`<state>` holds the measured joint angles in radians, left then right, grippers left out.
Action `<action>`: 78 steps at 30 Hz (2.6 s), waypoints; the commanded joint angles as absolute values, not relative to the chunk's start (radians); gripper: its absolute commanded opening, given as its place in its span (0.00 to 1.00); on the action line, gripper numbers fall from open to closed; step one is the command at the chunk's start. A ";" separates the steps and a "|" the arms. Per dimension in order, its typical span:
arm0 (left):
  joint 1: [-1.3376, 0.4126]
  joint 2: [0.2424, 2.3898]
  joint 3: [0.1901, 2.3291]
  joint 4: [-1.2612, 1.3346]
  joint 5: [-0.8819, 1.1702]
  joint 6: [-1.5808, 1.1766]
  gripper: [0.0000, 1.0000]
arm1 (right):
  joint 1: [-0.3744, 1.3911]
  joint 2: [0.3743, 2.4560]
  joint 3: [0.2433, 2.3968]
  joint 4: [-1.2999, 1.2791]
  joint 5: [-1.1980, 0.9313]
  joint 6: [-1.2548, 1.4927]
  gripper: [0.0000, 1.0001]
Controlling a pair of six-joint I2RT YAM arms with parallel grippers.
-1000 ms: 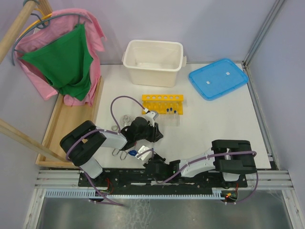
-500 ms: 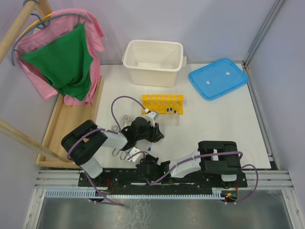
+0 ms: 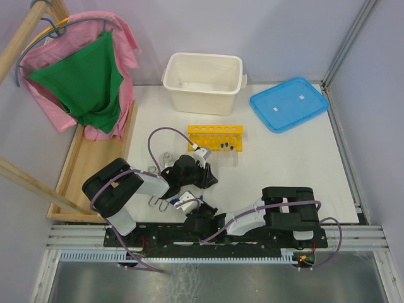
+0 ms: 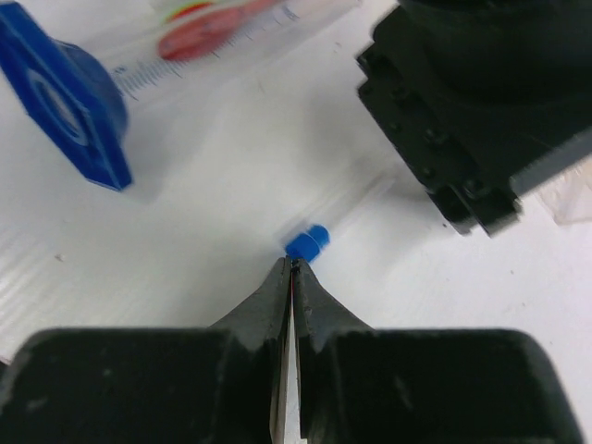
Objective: Organize the chemistry lab equipment
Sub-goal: Pick up the test tube at the center of the board.
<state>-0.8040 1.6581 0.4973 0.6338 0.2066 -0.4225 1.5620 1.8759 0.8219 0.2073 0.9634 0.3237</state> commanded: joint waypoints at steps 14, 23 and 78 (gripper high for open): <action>-0.801 1.623 0.384 0.630 0.242 -0.500 0.26 | 1.512 1.702 0.628 0.215 0.963 0.486 0.10; -0.802 1.647 0.405 0.639 0.235 -0.492 0.26 | 1.522 1.709 0.601 0.497 0.742 0.259 0.11; -0.764 1.673 0.456 0.451 0.204 -0.451 0.21 | 1.502 1.797 0.703 0.206 1.125 0.449 0.09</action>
